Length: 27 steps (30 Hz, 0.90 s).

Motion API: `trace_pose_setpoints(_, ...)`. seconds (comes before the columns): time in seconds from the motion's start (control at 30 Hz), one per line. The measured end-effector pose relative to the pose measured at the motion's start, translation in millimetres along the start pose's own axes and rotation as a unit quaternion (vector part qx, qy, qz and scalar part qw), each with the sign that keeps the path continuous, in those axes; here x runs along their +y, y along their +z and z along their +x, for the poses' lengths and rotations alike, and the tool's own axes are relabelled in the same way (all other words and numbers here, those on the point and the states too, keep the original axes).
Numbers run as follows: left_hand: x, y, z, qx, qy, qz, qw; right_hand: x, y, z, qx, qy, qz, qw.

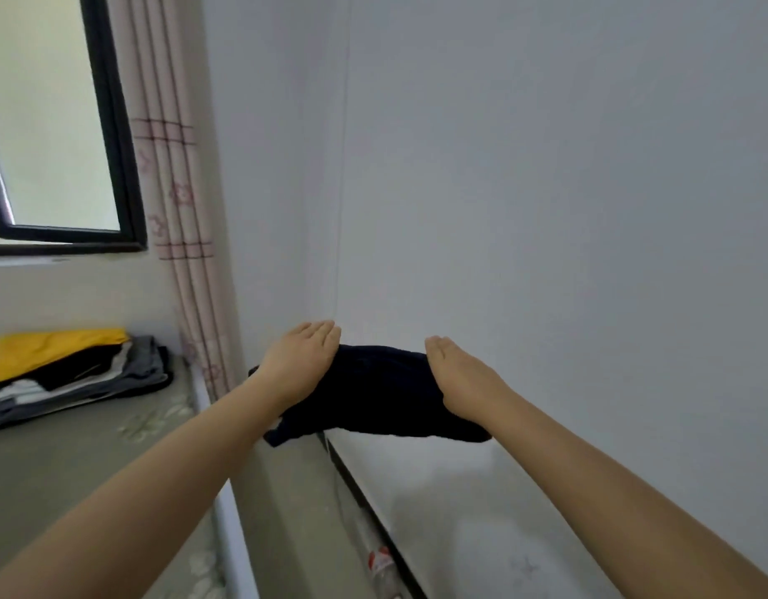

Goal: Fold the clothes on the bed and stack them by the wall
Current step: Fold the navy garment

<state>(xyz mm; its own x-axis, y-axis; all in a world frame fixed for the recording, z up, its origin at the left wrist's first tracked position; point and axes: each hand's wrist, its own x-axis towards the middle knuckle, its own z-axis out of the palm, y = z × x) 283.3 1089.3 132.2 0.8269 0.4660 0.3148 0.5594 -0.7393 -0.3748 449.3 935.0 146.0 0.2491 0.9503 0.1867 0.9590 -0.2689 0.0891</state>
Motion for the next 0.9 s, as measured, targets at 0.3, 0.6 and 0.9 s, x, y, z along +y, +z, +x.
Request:
trace_pose_setpoints(0.3, -62, 138, 28, -0.11, -0.171, -0.01, 0.979, -21, 126, 187, -0.022, -0.228, -0.058, 0.972)
trace_pose_setpoints(0.6, -121, 214, 107, -0.261, -0.255, 0.031, 0.93, -21, 195, 366, -0.046, -0.383, 0.028, 0.922)
trace_pose_setpoints(0.9, -225, 257, 104, -0.335, -0.362, 0.052, 0.868, -132, 220, 506, -0.051, -0.512, 0.054, 0.856)
